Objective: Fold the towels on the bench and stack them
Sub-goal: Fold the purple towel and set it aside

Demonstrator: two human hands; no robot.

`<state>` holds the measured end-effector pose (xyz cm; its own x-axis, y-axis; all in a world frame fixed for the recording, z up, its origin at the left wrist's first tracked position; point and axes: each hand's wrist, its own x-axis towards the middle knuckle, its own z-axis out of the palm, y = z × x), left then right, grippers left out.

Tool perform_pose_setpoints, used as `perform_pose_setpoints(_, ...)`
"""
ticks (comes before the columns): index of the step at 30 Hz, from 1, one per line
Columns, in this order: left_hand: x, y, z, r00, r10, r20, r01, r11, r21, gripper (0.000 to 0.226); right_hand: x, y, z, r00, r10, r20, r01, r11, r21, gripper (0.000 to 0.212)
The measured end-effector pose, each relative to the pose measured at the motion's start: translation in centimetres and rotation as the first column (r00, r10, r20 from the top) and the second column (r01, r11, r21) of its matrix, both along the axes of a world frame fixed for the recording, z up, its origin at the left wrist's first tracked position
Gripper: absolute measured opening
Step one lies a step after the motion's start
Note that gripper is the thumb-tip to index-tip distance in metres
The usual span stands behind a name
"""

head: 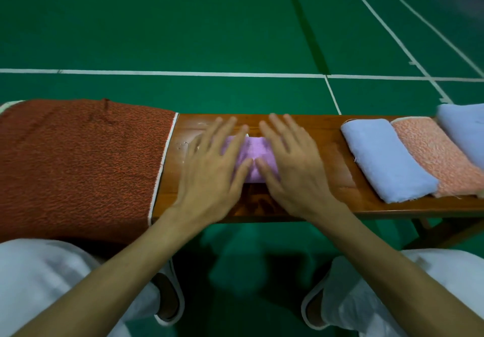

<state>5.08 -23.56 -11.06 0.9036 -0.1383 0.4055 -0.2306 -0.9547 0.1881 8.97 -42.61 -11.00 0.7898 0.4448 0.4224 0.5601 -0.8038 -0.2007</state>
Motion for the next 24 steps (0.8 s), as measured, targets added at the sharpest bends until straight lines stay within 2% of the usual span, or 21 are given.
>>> perform_pose_setpoints(3, -0.2, -0.3, -1.7, 0.981, -0.035, -0.193, 0.066, 0.985, 0.160, 0.060, -0.6, 0.3, -1.6, 0.987, 0.023, -0.158, -0.062, 0.967, -0.247, 0.063)
perform_pose_setpoints(6, 0.0, 0.2, -2.8, 0.965, -0.004, -0.262, 0.042, 0.990, 0.137, 0.061, -0.2, -0.7, -2.4, 0.975, -0.011, -0.220, -0.051, 0.960, -0.277, 0.067)
perform_pose_setpoints(11, 0.3, 1.7, -2.6, 0.947, 0.071, -0.314, -0.069, 0.997, 0.016, 0.062, 0.8, -3.1, -2.7, 0.944, -0.100, -0.315, 0.044, 0.982, -0.181, 0.065)
perform_pose_setpoints(14, 0.3, 2.1, -2.3, 0.934, 0.037, -0.355, -0.065, 0.996, -0.068, 0.064, 0.8, -3.4, -2.7, 0.929, -0.094, -0.357, 0.048, 0.990, -0.135, 0.067)
perform_pose_setpoints(16, 0.4, 2.2, -2.2, 0.930, 0.012, -0.367, -0.087, 0.979, -0.187, 0.064, 0.8, -3.4, -2.6, 0.916, -0.075, -0.395, 0.042, 0.995, -0.091, 0.066)
perform_pose_setpoints(17, 0.5, 2.4, -2.0, 0.939, 0.026, -0.342, -0.122, 0.957, -0.262, 0.063, 0.8, -3.5, -2.4, 0.904, -0.056, -0.423, 0.039, 0.998, -0.048, 0.064)
perform_pose_setpoints(19, 0.8, 3.0, -1.6, 0.950, 0.167, -0.264, -0.256, 0.901, -0.351, 0.056, 0.8, -3.8, -1.5, 0.886, -0.027, -0.463, 0.078, 0.993, 0.092, 0.060)
perform_pose_setpoints(22, 1.3, 3.7, -0.4, 0.848, 0.399, -0.350, -0.490, 0.841, -0.229, 0.056, 1.0, -4.2, 0.4, 0.879, -0.126, -0.460, 0.294, 0.903, 0.314, 0.051)
perform_pose_setpoints(24, 1.6, 3.8, 0.0, 0.815, 0.396, -0.424, -0.509, 0.838, -0.196, 0.064, 1.3, -4.1, 1.4, 0.836, -0.245, -0.492, 0.424, 0.856, 0.294, 0.048)
